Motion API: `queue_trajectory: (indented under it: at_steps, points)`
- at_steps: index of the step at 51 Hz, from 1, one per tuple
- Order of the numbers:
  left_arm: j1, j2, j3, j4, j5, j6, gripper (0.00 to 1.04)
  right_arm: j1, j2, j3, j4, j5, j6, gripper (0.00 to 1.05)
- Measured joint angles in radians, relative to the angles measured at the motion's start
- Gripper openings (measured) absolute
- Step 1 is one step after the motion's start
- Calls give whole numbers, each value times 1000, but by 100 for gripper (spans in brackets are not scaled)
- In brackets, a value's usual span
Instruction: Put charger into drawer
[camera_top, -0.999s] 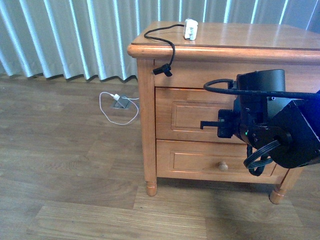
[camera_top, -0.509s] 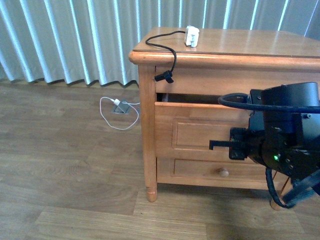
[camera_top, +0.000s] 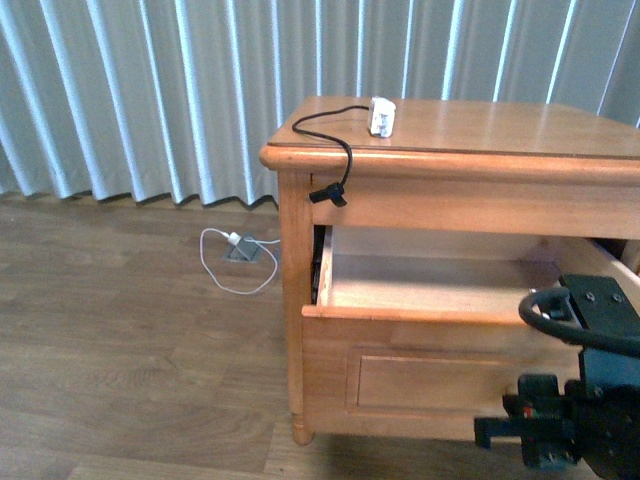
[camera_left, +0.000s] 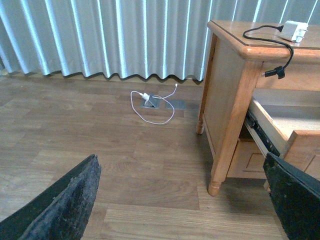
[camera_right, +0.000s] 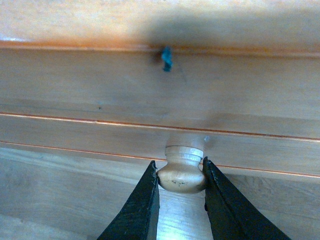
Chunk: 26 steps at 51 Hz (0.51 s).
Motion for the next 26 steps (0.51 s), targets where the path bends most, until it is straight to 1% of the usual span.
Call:
queue_trajectory:
  at_steps: [4,6,13,14,18,23,26]
  points:
    - [0,0,0,0,0,0,99,0,-28,-35,5,-11,-1,21]
    - [0,0,0,0,0,0,99,0,-38,-47,6,-14,-4,24]
    - [0,0,0,0,0,0,99,-4,-117,-91,-46,-11,10,48]
    - [0,0,0,0,0,0,99,-5,-126,-93,-53,-10,11,50]
    - [0,0,0,0,0,0,99,-17,-208,-112,-114,-5,20,63]
    - [0,0,0,0,0,0,99,-34,-327,-127,-196,-35,26,77]
    - [0,0,0,0,0,0,99,-42,-433,-142,-253,-74,19,87]
